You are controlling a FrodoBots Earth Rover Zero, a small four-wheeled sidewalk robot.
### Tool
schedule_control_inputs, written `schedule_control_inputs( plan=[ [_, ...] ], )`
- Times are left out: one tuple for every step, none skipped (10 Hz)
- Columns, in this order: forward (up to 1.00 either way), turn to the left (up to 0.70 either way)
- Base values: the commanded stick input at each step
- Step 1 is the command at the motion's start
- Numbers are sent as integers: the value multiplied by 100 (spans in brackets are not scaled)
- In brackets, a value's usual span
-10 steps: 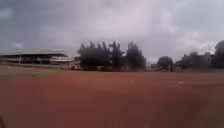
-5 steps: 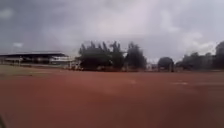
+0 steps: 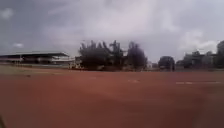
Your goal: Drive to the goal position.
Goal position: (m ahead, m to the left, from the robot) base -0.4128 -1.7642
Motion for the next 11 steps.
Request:
schedule_control_inputs(
  plan=[
    [70,-35],
    [70,-35],
    [70,-28],
    [70,-16],
    [70,0],
    [70,0],
    [70,0],
    [70,0],
    [70,0],
    [70,0],
    [70,0]
  ],
)
